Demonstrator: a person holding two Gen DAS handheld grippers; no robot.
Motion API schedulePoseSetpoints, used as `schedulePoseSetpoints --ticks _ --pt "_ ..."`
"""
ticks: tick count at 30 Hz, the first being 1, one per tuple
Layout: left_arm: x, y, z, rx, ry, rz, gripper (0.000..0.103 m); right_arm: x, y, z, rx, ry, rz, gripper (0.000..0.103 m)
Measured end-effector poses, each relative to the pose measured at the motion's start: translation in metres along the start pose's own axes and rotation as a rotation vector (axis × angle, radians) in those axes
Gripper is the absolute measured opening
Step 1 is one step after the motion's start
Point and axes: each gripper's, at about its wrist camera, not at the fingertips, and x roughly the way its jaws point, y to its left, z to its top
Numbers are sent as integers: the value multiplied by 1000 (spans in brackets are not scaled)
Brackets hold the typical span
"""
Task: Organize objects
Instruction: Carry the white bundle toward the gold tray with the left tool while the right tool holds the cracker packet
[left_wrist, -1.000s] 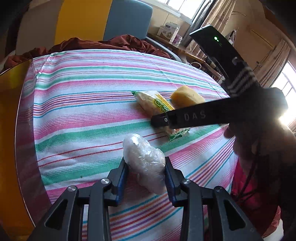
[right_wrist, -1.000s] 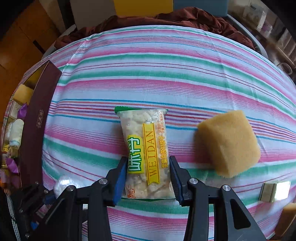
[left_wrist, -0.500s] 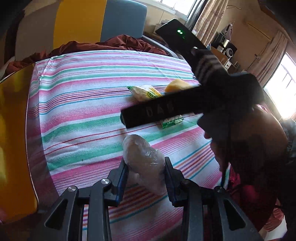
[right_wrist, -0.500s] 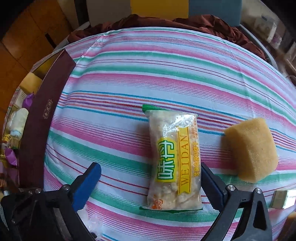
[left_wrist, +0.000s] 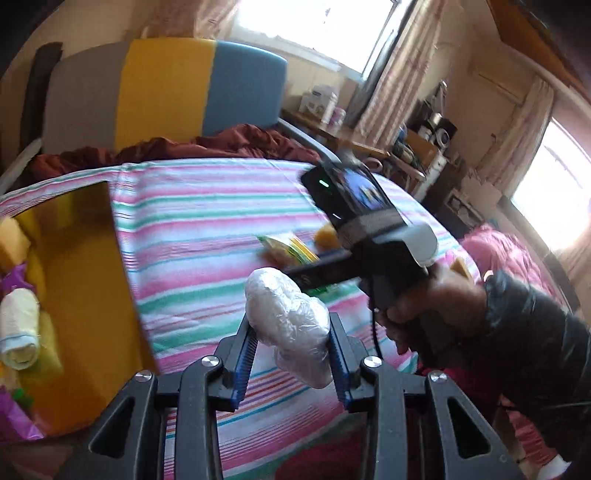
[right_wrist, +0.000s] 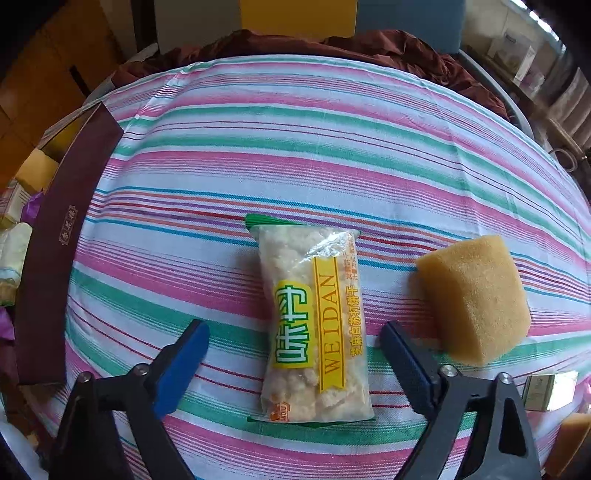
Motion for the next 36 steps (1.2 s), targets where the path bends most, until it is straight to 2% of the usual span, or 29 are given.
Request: schedulePoseSetpoints --ticks 1,2,5,11,15,24,30,36 --pt "-4 7 4 -18 -12 11 36 -3 1 0 -3 -12 2 71" --pt "-10 17 5 -42 -25 24 36 -5 2 -1 0 -19 1 66" --pt "-24 48 5 -121 -50 66 36 -8 -2 -1 16 -29 2 56" --pt "-43 101 0 -250 -77 185 36 -5 -2 -1 7 -23 8 57" --pt "-62 107 -9 -247 -111 275 36 -4 -8 -3 6 -19 16 58" --pt "-88 127 -17 -237 -149 404 36 -4 4 -4 -55 -44 -45 56" --pt "-91 129 -15 -200 -145 448 36 -4 6 -5 -65 -60 -53 56" --pt "-86 130 -10 -178 -131 454 36 -3 4 -6 -50 -70 -36 57"
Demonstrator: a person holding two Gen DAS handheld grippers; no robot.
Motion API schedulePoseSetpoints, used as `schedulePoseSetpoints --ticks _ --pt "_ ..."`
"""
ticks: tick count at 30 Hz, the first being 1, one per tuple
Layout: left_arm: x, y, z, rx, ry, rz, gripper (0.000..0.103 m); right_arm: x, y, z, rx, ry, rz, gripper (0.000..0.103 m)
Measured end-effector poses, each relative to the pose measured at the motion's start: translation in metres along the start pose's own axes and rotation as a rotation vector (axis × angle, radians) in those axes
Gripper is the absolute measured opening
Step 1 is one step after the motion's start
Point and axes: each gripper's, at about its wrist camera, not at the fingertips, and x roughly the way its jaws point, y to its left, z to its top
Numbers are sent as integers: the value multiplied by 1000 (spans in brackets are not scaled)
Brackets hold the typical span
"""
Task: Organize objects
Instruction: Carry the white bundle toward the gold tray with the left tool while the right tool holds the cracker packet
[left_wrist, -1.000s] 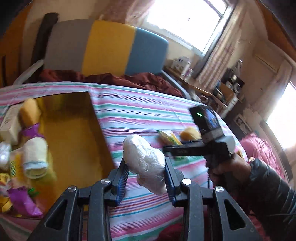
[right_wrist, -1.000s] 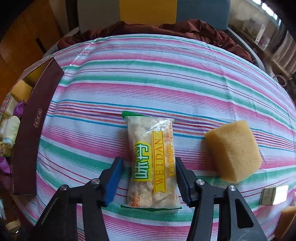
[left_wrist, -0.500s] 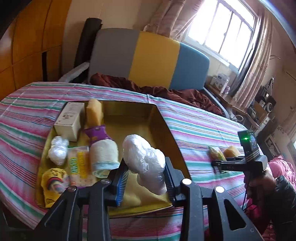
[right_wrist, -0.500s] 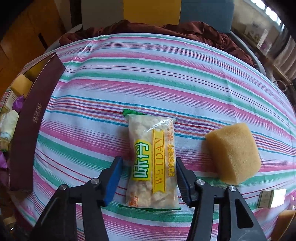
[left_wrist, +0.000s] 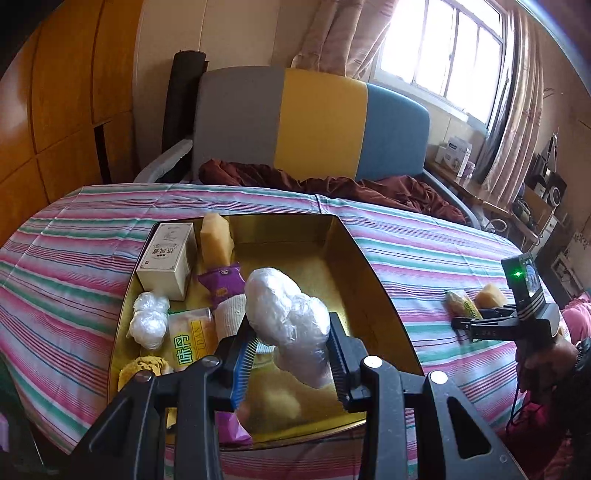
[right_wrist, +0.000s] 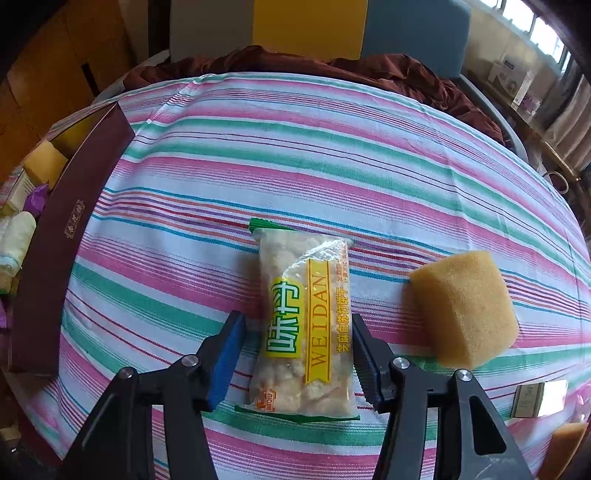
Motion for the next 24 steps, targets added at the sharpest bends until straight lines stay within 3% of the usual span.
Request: schedulePoseSetpoints --ticks 7,14,22,24 --pt "14 3 7 2 32 -10 36 1 1 2 -5 13 -18 59" --pt "43 34 36 -165 99 -137 36 1 6 3 -44 4 -39 57" --pt "103 28 73 -57 179 -100 36 1 7 5 -45 4 -34 58" --pt "122 28 81 -31 186 -57 37 2 8 6 -47 3 -34 58"
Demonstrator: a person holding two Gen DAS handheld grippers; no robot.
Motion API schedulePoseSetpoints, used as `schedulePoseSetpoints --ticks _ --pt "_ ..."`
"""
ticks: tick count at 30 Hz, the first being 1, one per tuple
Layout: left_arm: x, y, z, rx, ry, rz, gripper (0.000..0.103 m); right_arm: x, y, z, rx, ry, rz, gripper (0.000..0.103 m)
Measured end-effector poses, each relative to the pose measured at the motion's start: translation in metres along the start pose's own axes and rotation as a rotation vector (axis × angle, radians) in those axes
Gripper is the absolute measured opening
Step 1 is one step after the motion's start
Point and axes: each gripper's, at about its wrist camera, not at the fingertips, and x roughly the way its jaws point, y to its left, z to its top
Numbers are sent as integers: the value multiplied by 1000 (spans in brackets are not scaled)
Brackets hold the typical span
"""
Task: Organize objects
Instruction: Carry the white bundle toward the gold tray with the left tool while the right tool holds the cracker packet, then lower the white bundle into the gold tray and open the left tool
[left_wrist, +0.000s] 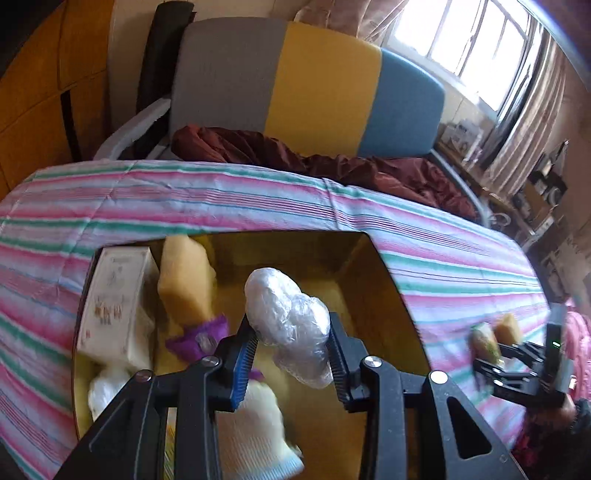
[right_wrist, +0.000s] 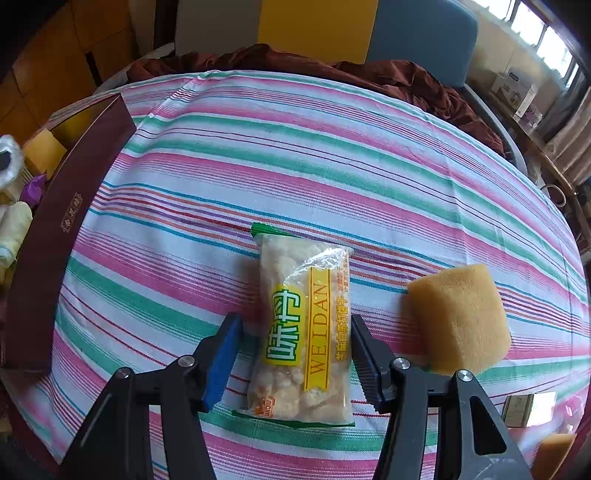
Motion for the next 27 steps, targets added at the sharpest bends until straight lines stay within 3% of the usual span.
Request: schedulePoseSetpoints --ticks 7,14,18,24,27 --pt "60 18 18 30 146 119 39 2 0 3 -4 -1 9 59" --pt "55 30 10 -4 148 115 63 4 0 5 1 -3 5 66" --pt "26 28 2 -27 85 106 63 5 -1 5 7 -2 6 66" --pt "-43 4 -36 23 -102 180 63 4 1 4 -3 -7 -5 65" --pt "-68 -7 -55 23 -166 204 63 2 4 4 -18 -15 1 58"
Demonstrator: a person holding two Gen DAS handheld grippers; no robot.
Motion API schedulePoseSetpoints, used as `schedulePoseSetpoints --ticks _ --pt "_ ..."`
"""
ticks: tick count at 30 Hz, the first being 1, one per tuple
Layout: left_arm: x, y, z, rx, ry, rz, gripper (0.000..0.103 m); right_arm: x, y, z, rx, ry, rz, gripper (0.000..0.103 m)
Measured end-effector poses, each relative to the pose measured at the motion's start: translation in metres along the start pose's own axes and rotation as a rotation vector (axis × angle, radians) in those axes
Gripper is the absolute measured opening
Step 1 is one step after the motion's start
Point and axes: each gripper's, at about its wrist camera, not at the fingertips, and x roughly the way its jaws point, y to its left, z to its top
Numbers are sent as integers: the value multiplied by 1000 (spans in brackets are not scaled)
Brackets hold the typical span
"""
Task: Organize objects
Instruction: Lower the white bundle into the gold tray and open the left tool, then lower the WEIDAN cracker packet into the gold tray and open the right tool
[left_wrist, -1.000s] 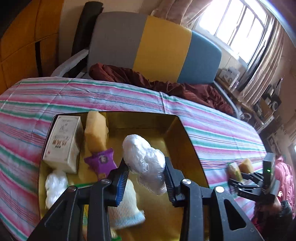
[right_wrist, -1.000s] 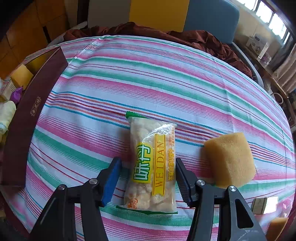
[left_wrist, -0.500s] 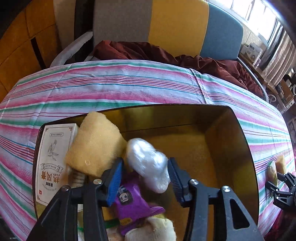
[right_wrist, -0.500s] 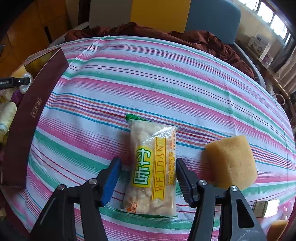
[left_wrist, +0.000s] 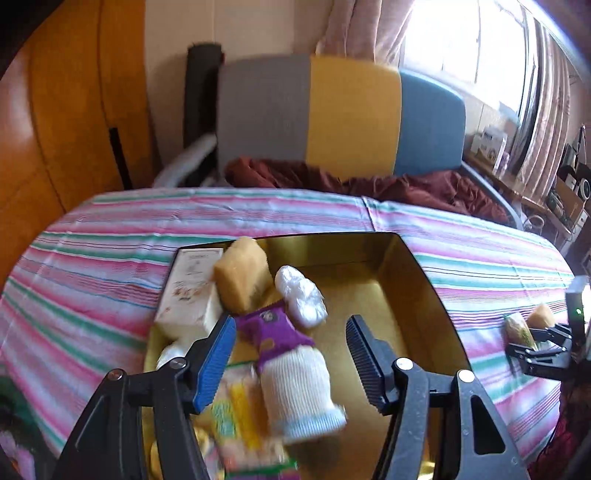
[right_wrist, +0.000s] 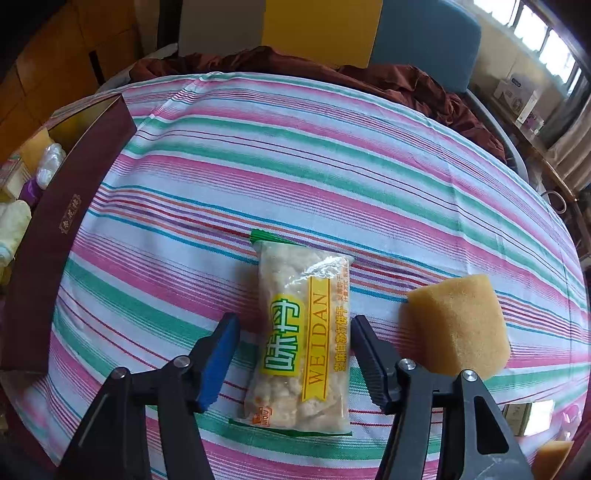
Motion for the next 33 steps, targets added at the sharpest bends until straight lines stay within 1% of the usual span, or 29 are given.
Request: schedulePoseSetpoints --ticks 2,5,8,13,17,20,25,27,28,33 --pt "-14 -3 -9 -4 -24 15 63 -1 4 0 -18 -8 -6 53" --pt "-28 -3 -22 -30 -33 19 63 -3 8 -1 -33 -16 -5 46" --pt "-39 -3 -30 -45 -48 12 62 -4 10 -1 -43 -22 -16 46" --pt "-54 -5 -43 -24 -70 18 62 -4 10 -2 -37 -30 -16 46" --pt "-58 -2 -52 -33 -63 14 61 -3 8 -2 -18 -29 -18 46" --pt "-60 0 -58 -36 -57 12 57 -4 7 -2 16 -21 -19 45" --pt "-60 5 -65 -47 -45 -5 57 -5 8 -2 104 -6 3 42" --pt "-59 6 -66 -47 -41 -14 52 -6 11 -3 116 -11 -8 42" --pt "-58 6 -67 -45 -38 -19 51 -7 12 -3 128 -12 -6 42" --pt "-57 9 -72 -53 -30 -31 43 -12 20 -3 185 -11 76 41"
